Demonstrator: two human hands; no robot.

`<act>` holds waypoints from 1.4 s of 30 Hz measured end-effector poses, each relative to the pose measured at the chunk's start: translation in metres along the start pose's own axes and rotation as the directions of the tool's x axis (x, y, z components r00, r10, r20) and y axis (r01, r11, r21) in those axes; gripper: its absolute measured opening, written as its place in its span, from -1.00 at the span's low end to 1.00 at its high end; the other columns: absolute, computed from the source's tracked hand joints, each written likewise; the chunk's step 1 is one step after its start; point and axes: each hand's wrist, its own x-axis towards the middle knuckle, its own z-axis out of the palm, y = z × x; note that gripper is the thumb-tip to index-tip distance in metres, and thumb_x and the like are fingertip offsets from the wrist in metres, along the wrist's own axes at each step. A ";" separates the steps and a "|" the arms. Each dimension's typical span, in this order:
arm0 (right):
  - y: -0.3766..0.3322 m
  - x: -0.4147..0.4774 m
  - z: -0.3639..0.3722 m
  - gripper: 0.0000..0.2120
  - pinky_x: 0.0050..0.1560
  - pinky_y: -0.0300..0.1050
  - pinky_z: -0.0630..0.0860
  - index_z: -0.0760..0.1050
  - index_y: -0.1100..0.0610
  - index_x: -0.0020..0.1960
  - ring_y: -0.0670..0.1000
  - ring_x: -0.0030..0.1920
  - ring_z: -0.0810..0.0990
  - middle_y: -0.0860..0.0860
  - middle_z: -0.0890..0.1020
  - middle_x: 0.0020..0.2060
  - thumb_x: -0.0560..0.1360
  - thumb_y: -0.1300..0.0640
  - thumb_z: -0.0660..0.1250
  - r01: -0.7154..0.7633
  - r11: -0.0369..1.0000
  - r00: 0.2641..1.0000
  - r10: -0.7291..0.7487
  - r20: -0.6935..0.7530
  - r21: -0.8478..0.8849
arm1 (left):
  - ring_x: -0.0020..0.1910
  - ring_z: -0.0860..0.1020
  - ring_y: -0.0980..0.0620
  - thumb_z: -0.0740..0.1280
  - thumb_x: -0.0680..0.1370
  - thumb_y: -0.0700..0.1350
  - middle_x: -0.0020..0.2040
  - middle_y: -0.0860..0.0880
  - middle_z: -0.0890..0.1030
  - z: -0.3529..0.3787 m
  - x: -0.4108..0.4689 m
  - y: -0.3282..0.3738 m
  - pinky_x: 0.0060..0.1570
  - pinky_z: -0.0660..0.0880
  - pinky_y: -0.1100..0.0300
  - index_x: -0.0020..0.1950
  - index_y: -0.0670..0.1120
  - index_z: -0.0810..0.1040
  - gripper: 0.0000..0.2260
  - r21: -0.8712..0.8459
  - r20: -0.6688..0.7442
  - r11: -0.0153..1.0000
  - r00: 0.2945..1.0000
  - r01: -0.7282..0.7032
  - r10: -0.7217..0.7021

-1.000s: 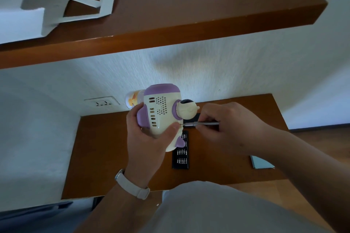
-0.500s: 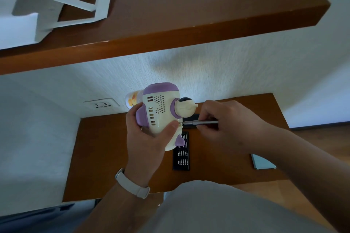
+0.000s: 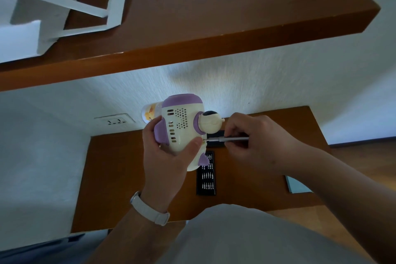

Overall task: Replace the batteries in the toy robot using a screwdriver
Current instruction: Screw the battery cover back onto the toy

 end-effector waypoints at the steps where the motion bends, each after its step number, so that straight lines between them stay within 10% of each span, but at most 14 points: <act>1: 0.000 0.000 0.000 -0.87 -0.36 -0.22 0.53 0.50 0.02 -0.06 -0.06 -0.36 0.58 -0.12 0.59 -0.35 0.48 0.20 0.41 0.004 1.000 1.000 -0.004 -0.011 -0.004 | 0.07 0.58 0.33 0.54 0.20 0.15 0.05 0.39 0.55 0.000 0.000 0.000 -0.27 0.59 0.36 0.18 0.31 0.31 -0.36 0.000 -0.001 1.000 1.000 0.001 -0.001; 42: -0.012 -0.003 -0.002 -0.86 -0.34 -0.37 0.42 0.50 0.03 -0.15 -0.22 -0.33 0.51 -0.13 0.48 -0.44 0.54 0.01 0.31 -0.128 0.986 0.989 0.135 0.058 -0.111 | 0.11 0.59 0.21 0.54 0.22 0.12 0.13 0.21 0.55 0.004 -0.009 -0.003 -0.22 0.62 0.32 0.19 0.30 0.31 -0.37 0.015 -0.018 0.999 0.999 0.035 -0.034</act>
